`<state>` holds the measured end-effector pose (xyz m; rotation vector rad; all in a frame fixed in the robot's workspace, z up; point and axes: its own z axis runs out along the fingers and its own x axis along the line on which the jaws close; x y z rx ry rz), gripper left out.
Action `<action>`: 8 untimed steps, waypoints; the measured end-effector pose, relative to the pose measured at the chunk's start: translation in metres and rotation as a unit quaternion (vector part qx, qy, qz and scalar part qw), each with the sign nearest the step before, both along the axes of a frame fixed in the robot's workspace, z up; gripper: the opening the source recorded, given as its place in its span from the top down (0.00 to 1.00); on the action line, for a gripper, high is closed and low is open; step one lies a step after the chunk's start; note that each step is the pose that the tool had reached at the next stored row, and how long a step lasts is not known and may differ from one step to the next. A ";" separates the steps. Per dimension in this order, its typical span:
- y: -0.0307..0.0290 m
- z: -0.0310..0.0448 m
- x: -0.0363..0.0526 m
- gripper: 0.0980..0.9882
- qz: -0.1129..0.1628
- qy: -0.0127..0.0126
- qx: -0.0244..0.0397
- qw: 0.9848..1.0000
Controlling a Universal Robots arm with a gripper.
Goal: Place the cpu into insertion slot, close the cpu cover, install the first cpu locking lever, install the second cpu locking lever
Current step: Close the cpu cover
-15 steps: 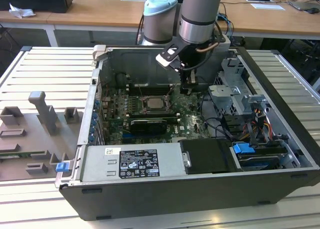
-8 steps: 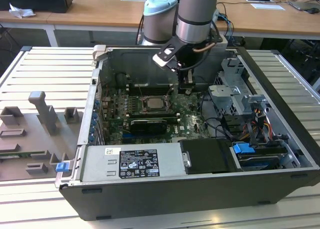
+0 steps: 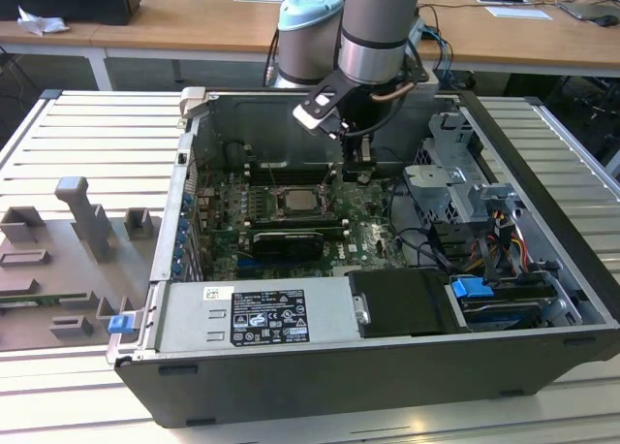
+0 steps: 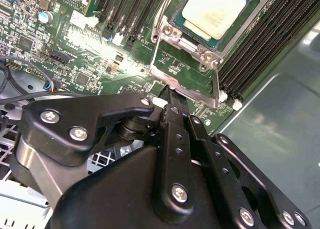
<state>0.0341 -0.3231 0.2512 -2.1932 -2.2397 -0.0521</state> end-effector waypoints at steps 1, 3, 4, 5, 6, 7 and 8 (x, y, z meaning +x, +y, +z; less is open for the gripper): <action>0.0000 0.0000 -0.0006 0.99 0.000 0.000 0.000 1.000; 0.0000 0.0000 -0.0013 0.99 0.000 0.000 0.000 1.000; 0.0000 0.0000 -0.0017 0.99 0.000 0.000 0.000 1.000; 0.0000 0.0000 -0.0023 0.99 0.000 0.000 0.000 1.000; 0.0000 0.0000 -0.0028 0.99 0.000 0.000 0.000 1.000; 0.0000 0.0000 -0.0033 0.99 0.000 0.000 0.000 1.000; 0.0000 0.0000 -0.0037 0.99 0.000 0.000 0.000 1.000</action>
